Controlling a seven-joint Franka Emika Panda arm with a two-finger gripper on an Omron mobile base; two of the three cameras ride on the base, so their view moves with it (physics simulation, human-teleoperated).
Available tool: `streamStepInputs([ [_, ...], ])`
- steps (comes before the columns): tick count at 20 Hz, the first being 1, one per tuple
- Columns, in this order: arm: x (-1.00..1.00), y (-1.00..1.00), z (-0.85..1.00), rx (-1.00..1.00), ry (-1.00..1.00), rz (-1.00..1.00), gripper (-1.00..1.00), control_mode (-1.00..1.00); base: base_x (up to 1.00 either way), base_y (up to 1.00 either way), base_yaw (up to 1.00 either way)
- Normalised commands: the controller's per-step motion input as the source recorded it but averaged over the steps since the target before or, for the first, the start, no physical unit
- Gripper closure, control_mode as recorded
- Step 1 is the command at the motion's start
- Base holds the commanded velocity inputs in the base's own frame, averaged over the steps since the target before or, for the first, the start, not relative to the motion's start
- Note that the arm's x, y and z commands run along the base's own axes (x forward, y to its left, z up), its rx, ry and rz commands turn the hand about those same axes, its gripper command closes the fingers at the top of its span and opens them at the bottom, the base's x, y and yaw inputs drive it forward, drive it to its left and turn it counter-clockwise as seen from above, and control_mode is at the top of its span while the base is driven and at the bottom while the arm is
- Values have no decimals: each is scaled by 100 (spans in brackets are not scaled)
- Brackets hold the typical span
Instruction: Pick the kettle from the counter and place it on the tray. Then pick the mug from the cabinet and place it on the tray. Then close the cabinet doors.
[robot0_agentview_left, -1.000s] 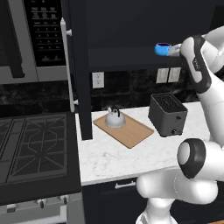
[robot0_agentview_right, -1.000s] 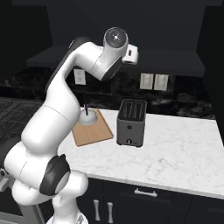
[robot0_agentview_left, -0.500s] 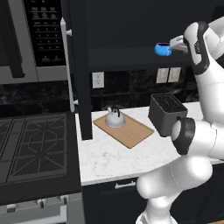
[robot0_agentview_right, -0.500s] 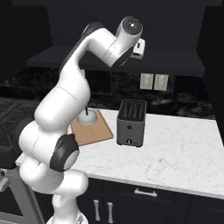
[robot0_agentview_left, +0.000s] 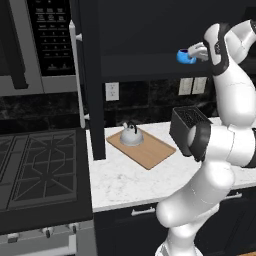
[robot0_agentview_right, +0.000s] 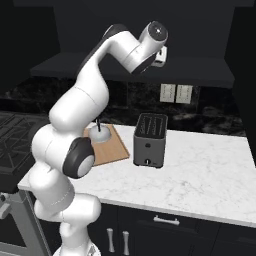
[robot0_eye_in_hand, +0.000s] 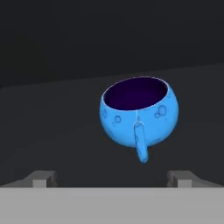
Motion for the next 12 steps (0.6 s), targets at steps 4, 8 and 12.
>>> streamStepInputs([
  [4, 27, -5, -5, 0, 0, 3, -100, -100, 0, 0, 0],
  [8, 19, 0, -3, -1, 0, 0, -100, -100, 0, 0, 0],
  [12, 27, 0, -14, -4, 0, 0, -100, -100, 0, 0, 0],
])
